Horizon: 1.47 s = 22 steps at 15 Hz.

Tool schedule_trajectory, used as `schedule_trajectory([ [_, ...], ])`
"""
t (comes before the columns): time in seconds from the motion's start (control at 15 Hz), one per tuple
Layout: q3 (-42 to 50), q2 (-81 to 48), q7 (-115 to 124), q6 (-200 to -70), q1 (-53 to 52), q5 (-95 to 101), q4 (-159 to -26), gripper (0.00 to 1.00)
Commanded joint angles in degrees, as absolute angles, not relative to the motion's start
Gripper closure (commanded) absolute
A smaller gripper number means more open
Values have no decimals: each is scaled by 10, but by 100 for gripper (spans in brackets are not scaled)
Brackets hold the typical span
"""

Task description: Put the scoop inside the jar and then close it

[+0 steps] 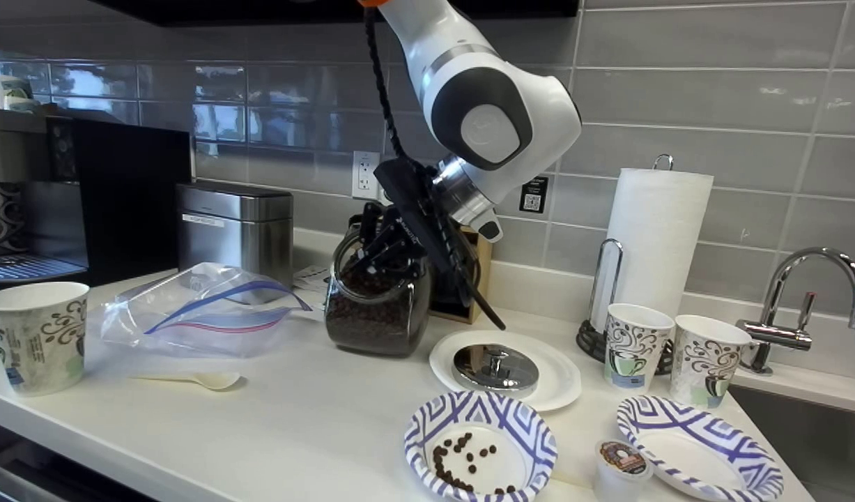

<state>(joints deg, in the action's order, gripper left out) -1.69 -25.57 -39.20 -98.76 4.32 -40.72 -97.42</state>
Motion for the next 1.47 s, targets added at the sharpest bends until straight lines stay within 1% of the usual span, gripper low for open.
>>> schedule_trajectory([
  [0.0,-22,-261,-369,-1013,39,-390,-970,99],
  [0.33,-27,-256,-359,-1032,37,-384,-975,99],
  [0.4,-27,-255,-356,-1037,36,-382,-976,90],
  [0.47,-29,-254,-353,-1039,36,-380,-977,70],
  [0.6,-31,-251,-352,-1042,37,-379,-979,58],
  [0.73,-33,-248,-351,-1041,37,-377,-981,41],
  [0.8,-33,-245,-349,-1041,37,-374,-983,34],
  [0.93,-31,-233,-341,-1049,37,-363,-991,22],
  [1.0,-30,-228,-330,-1050,36,-356,-994,18],
  [1.13,-30,-220,-313,-1050,36,-343,-998,4],
  [1.2,-30,-218,-304,-1051,35,-335,-1000,0],
  [1.4,-32,-213,-277,-1041,35,-313,-1003,0],
])
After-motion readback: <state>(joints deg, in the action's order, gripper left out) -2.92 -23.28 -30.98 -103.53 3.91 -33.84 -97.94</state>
